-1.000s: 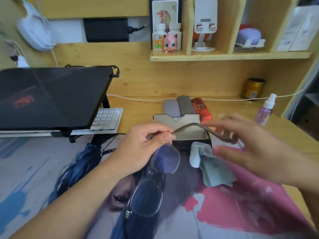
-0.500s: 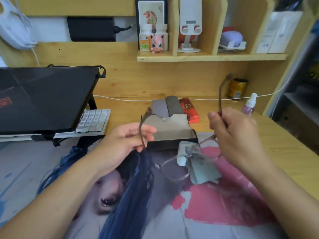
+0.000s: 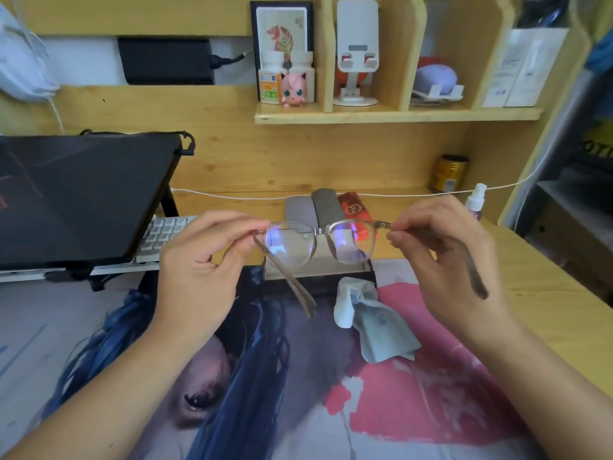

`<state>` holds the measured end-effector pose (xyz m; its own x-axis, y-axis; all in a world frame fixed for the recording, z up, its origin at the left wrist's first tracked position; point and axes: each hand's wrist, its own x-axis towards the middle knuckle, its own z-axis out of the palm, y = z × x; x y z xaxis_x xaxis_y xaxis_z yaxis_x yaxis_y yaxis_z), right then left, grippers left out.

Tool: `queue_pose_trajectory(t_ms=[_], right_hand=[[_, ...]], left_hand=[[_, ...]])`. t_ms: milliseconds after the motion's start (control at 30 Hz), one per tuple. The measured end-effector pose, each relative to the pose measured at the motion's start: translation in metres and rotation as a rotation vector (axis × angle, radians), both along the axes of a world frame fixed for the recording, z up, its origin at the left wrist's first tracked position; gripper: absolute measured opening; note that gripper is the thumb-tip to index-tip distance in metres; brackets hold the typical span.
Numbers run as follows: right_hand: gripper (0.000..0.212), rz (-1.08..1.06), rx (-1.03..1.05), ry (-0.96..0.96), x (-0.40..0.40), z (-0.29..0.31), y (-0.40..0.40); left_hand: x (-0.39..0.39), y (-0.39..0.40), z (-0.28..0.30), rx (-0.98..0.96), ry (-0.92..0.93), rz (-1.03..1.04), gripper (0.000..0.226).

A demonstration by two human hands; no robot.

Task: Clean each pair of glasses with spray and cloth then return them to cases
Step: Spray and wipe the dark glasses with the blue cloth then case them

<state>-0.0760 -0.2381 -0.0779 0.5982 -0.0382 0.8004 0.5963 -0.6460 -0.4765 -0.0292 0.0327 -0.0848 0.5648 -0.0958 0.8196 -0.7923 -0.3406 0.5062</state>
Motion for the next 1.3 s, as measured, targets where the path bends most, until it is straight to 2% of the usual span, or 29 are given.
queue_pose_trajectory(t_ms=[233,367,433,600,733,800,867,933,1033,1167,1300], right_hand=[[0.006,0.039,0.055,-0.035,-0.005,0.007,0.003],[0.031,0.036,0.136,0.020,-0.010,0.008,0.008],[0.044,0.079,0.249,0.047,-0.010,0.006,0.010],[0.041,0.110,0.320,0.041,-0.008,0.003,0.015],[0.041,0.153,0.391,0.058,-0.009,0.005,0.014],[0.040,0.230,0.406,0.060,-0.011,0.008,0.014],[0.037,0.355,0.396,0.084,-0.014,0.009,0.016],[0.034,0.440,0.312,0.122,-0.015,0.006,0.020],[0.033,0.478,0.006,0.203,-0.018,-0.004,0.032],[0.036,0.458,-0.443,0.238,-0.028,-0.017,0.046],[0.036,0.297,-0.617,0.177,-0.030,-0.020,0.056]], left_hand=[[-0.001,-0.002,-0.001,0.017,0.014,-0.005,0.028],[-0.005,-0.009,-0.002,-0.169,0.180,-0.119,0.053],[-0.006,-0.011,-0.004,-0.206,0.188,-0.136,0.059],[-0.003,-0.010,-0.008,-0.054,0.125,-0.055,0.054],[-0.008,-0.007,0.000,0.218,0.049,-0.077,0.051],[-0.014,0.005,0.006,0.326,0.087,-0.154,0.053],[-0.026,0.020,0.010,0.334,0.165,-0.176,0.048],[-0.042,0.032,0.009,0.228,0.279,-0.144,0.045],[-0.060,0.046,0.001,0.024,0.426,-0.139,0.039],[-0.069,0.063,-0.010,0.095,0.424,-0.079,0.032],[-0.073,0.073,-0.006,0.105,0.417,-0.060,0.030]])
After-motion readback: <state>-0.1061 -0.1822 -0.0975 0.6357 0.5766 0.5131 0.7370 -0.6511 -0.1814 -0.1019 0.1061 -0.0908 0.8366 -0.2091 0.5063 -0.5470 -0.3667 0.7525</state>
